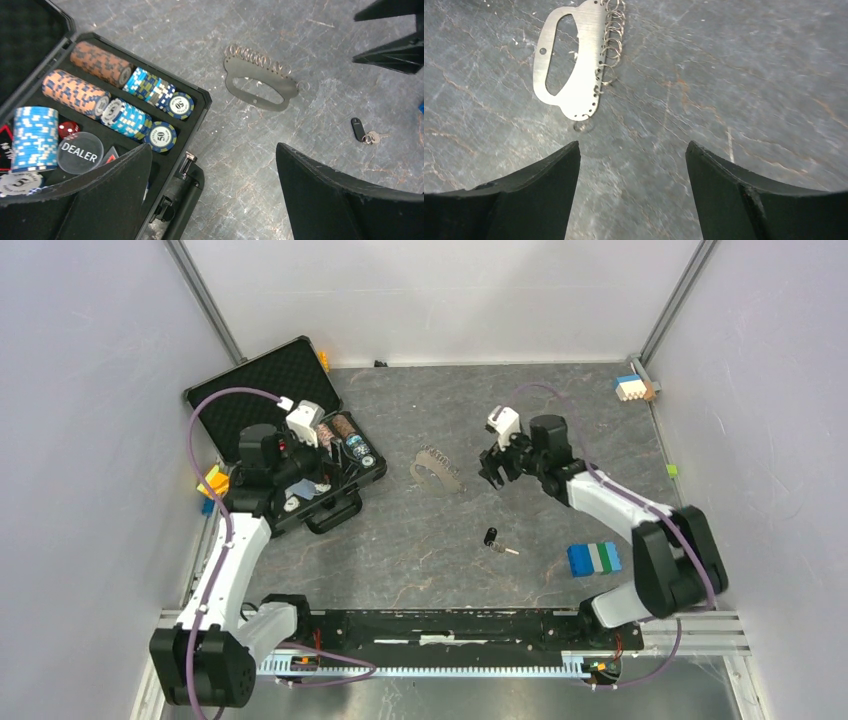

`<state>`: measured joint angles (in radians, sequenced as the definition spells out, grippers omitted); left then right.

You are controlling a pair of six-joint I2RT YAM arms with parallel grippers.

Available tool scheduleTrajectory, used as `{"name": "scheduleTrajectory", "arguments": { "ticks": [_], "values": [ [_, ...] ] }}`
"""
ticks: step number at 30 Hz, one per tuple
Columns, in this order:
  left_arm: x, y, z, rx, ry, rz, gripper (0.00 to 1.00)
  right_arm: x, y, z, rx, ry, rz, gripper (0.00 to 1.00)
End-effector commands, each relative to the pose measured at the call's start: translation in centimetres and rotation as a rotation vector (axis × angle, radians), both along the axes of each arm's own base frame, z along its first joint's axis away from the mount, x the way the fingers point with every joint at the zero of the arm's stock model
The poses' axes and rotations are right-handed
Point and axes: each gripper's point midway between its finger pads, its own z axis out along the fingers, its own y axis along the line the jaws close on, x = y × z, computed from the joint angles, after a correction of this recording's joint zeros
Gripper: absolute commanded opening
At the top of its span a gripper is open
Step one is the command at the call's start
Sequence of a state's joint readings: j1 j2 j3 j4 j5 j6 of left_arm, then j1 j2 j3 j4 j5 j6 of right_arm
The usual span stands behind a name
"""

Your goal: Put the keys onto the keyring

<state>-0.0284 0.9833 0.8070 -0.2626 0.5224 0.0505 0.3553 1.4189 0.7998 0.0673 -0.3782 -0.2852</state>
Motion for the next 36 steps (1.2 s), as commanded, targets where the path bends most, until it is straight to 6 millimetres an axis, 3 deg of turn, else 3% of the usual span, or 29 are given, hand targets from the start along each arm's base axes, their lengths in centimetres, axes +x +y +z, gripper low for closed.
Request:
{"name": "scheduleTrajectory", "arguments": {
  "ticks": [1,6,16,36],
  "values": [
    [0.6,-0.6,0.3,0.016,0.006,-0.056,1.00,2.2,3.2,0.1,0.070,0.049,0.023,0.81],
    [0.5,-0.8,-0.4,0.017,0.031,-0.080,1.00,3.6,5.5,-2.5,0.118,0.170,0.000,0.74],
    [-0.4,-2.3,0.0,-0.002,0.007,-0.136,1.00,3.1,7.9,-6.6,0.214,0.396,-0.020,0.63],
    [-0.7,-2.3,0.4,-0.001,-0.030,-0.138,1.00,3.8,9.0,-8.1,0.243,0.474,-0.076,0.48]
  ]
}}
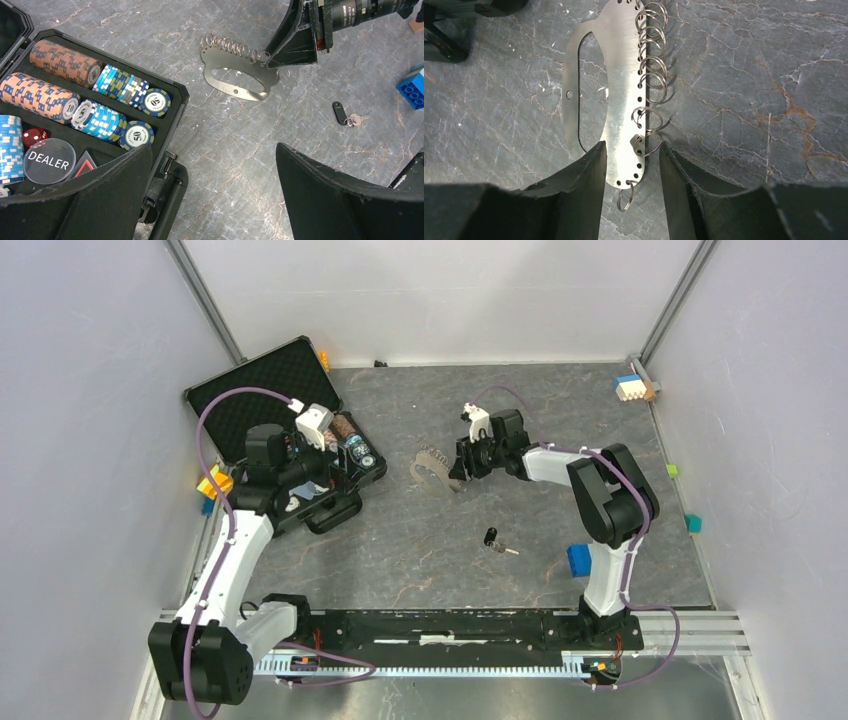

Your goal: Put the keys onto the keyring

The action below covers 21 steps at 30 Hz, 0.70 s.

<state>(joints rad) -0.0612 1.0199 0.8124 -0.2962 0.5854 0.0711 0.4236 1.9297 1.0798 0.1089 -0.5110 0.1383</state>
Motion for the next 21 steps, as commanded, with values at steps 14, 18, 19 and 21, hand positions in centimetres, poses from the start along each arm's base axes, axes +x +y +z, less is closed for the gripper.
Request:
{"name": "scheduleTrajectory", "arguments": {
  "ticks": [14,18,19,21],
  "values": [
    [0.0,-0.6,1.6,-0.004,-0.079,-0.052,1.00,2.3,0.4,-0.3,-0.046,-0.006,-0.078,0.35],
    [-0.1,-0.7,1.6,-0.005,-0.082,-0.055,1.00,2.5,0.3,-0.3,-0.050,-0.009,-0.086,0.32],
    [-0.1,-0.7,1.6,-0.005,-0.079,-0.054,1.00,2.6,0.3,-0.2,-0.051,-0.011,-0.088,0.31],
    [-0.1,-0.7,1.6,-0.005,-0.080,-0.054,1.00,2.9,0.4,0.1,-0.051,-0.018,-0.088,0.29]
  ]
}}
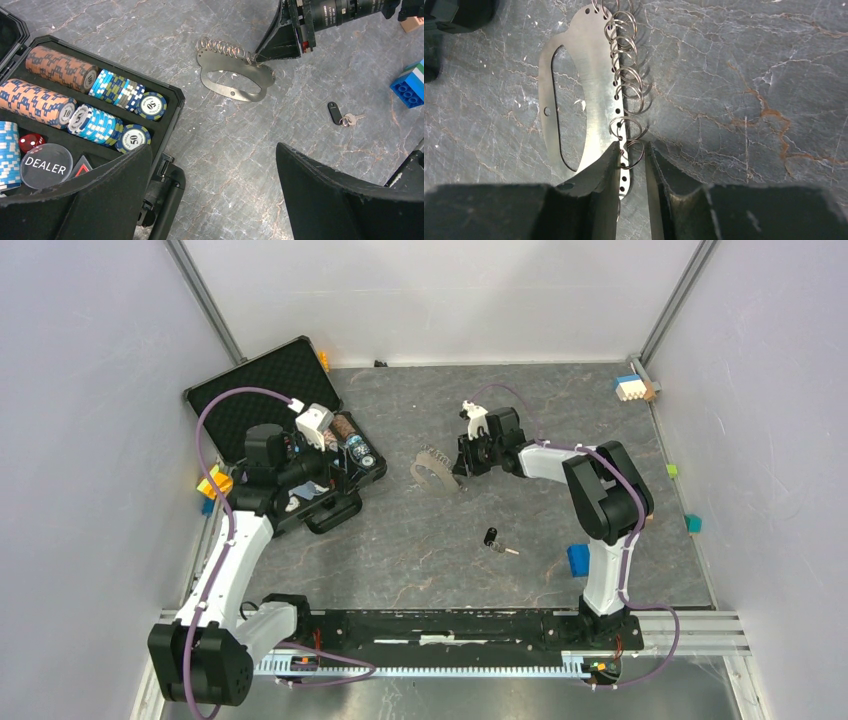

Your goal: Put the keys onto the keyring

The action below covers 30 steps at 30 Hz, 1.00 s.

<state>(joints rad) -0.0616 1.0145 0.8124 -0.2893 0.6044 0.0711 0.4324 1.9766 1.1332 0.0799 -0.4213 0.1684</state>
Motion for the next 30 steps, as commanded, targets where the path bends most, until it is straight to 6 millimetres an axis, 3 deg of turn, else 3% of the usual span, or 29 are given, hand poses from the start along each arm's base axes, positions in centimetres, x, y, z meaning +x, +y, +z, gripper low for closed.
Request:
{"name": "scheduleTrajectory", "arguments": {
  "ticks": [1,12,21,30],
  "values": [
    [0.0,-0.4,1.3,0.003,-0.070,-0.038,1.00,1.5,0.7,1.3,-0.003,-0.039,-0.012,0.28],
    [0.0,-0.5,1.7,-0.004,-0.089,-0.034,1.00,2.3,0.8,4.4,0.002,-0.093,0.002,0.10],
    [-0.3,-0.6,2.0,-0.009,-0.097,-0.040,1.00,2.0,-0.6,4.0,-0.052,-0.109,-0.040,0.36],
    [-0.3,-0.6,2.0,-0.011,-0.099,-0.041,1.00,1.2,-0.1,2.7,-0.025,-0.048,-0.029,0.37]
  ]
}}
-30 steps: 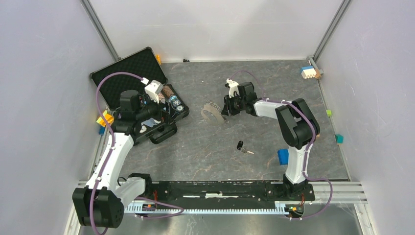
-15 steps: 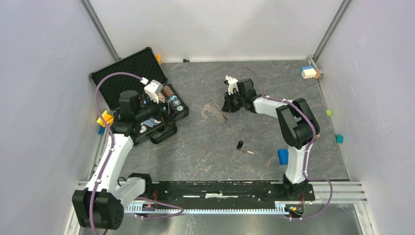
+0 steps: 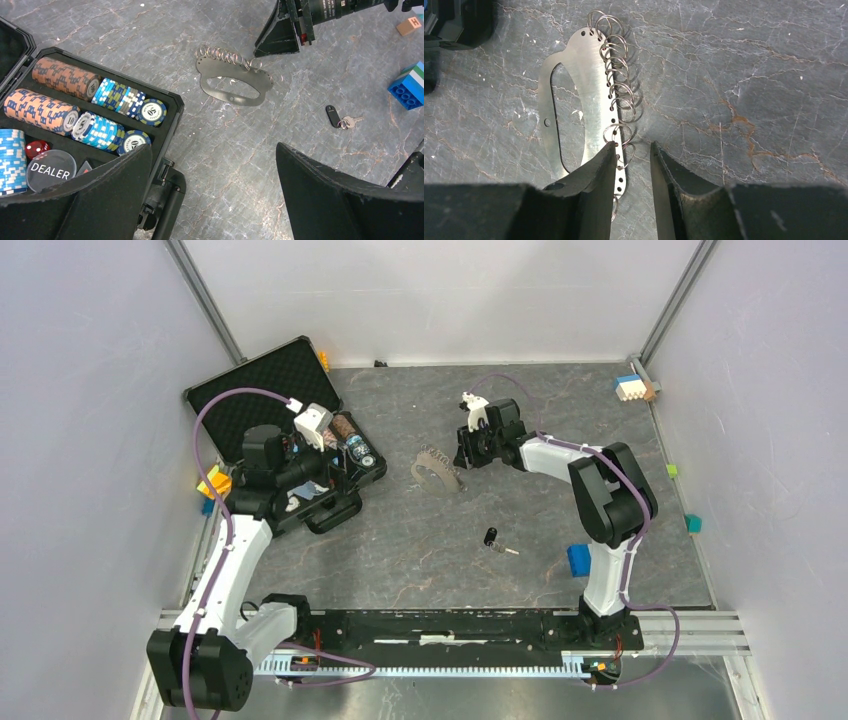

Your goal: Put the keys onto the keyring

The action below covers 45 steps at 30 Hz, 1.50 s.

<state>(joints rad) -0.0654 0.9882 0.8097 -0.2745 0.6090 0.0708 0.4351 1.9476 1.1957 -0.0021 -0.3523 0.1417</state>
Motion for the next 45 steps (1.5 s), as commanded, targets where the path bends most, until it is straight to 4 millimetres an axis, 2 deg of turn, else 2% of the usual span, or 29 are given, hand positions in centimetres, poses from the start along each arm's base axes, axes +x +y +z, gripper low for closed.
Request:
{"name": "scheduleTrajectory", "arguments": {
  "ticks": [1,16,24,28,33,37,41,45],
  "values": [
    [-0.1,-0.5,1.1,-0.006,-0.060,-0.033,1.00,-0.4,0.5,0.4,0.026,0.004,0.003,0.37],
    [-0.2,-0.5,1.0,-0.008,-0.057,-0.034,1.00,-1.4,1.0,-1.7,0.029,0.056,0.017,0.33],
    [-0.2,-0.5,1.1,-0.009,-0.060,-0.035,1.00,-1.4,1.2,-1.7,0.033,0.059,0.015,0.28],
    [-0.3,-0.5,1.1,-0.009,-0.063,-0.038,1.00,-1.1,1.1,-1.6,0.026,0.050,0.005,0.24],
    [-0.3,-0.5,1.1,-0.010,-0.061,-0.036,1.00,-0.5,1.4,-1.2,0.027,0.044,0.006,0.13],
    [-0.2,-0.6,1.4,-0.006,-0.070,-0.040,1.00,0.8,1.7,1.4,0.029,-0.034,0.031,0.00],
    [-0.1,-0.9,2.0,0.004,-0.092,-0.062,1.00,0.7,2.0,5.1,0.060,-0.137,0.096,0.00],
    [-0.2,-2.0,2.7,0.011,-0.124,-0.131,1.00,-0.5,2.4,8.9,0.111,-0.247,0.202,0.00]
  ]
}}
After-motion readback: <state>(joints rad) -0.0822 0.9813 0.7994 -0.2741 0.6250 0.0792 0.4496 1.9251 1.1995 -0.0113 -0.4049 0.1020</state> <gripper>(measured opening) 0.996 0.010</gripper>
